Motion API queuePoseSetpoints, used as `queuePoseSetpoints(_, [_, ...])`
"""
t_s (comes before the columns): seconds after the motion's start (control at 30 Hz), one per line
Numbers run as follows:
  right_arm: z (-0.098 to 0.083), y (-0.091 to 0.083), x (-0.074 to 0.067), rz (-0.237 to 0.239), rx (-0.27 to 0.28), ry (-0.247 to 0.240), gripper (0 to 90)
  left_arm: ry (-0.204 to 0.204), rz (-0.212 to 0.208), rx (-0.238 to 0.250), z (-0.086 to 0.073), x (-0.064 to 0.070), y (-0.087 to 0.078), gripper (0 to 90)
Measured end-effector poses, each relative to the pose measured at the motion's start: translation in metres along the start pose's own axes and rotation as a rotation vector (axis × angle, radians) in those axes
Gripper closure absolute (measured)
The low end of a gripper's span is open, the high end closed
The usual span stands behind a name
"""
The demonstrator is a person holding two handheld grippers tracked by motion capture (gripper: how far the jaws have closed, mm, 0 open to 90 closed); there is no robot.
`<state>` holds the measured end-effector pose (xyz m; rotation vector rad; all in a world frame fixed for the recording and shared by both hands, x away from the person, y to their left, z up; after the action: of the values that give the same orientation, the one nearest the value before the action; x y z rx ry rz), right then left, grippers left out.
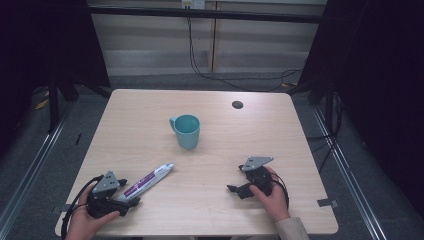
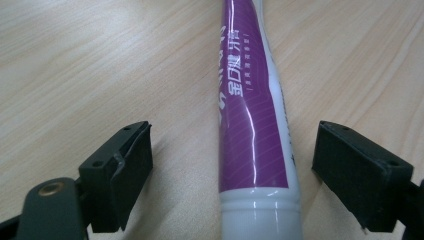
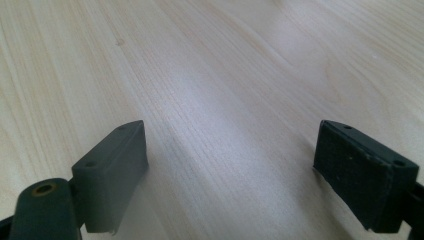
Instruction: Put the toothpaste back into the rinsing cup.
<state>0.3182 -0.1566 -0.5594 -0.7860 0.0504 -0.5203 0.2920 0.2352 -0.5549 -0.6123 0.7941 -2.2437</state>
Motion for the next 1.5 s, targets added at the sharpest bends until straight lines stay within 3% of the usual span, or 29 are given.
queuePoseSetpoints(0.37, [0.000,0.000,0.000,0.002,-0.001,0.000,13.0,-0.019,0.014,-0.025,0.001,0.001,0.000,16.4])
queuePoseSetpoints(0.4, [0.000,0.000,0.000,0.002,0.000,-0.001,13.0,-0.022,0.041,-0.065,0.003,0.001,-0.001,17.6])
queuePoseSetpoints(0.43, [0.000,0.000,0.000,0.002,0.000,-0.001,13.0,-0.022,0.041,-0.065,0.003,0.001,-0.001,19.0])
queuePoseSetpoints(0.47, [0.000,0.000,0.000,0.002,-0.001,0.000,13.0,-0.063,0.053,-0.101,0.005,0.001,-0.002,19.8])
queuePoseSetpoints(0.5, [0.000,0.000,0.000,0.002,-0.001,0.000,13.1,-0.063,0.053,-0.101,0.005,0.001,-0.002,19.8])
queuePoseSetpoints(0.53, [0.000,0.000,0.000,0.002,-0.001,0.000,13.1,-0.081,0.052,-0.134,0.008,0.001,-0.002,20.0])
queuePoseSetpoints(0.77, [0.000,0.000,0.000,0.003,-0.001,0.000,13.0,-0.090,0.050,-0.219,0.017,0.001,-0.001,20.9])
queuePoseSetpoints(0.83, [0.000,0.000,0.000,0.003,-0.001,0.001,13.0,-0.084,0.071,-0.235,0.020,-0.001,-0.002,20.8])
queuePoseSetpoints(0.97, [0.000,0.000,0.000,0.003,-0.001,0.001,13.0,-0.078,0.074,-0.260,0.024,-0.002,-0.003,21.6])
queuePoseSetpoints(1.07, [0.000,0.000,0.000,0.003,-0.001,0.001,13.0,-0.052,0.088,-0.299,0.029,-0.002,-0.002,21.6])
queuePoseSetpoints(1.5, [0.000,0.000,0.000,0.003,-0.001,0.002,13.0,-0.021,0.084,-0.387,0.044,0.000,0.006,24.8])
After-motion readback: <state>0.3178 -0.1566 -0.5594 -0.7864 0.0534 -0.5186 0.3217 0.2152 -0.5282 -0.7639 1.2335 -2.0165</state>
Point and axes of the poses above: each handheld gripper's, and its own axes: y roughly forward along the jaws, z roughly out of its top, x roughly to its right, the point moved 7 cm from there along y, roughly forward along the jaws, and after that the axes turned 14 degrees about -y, right-handed, at the moved point
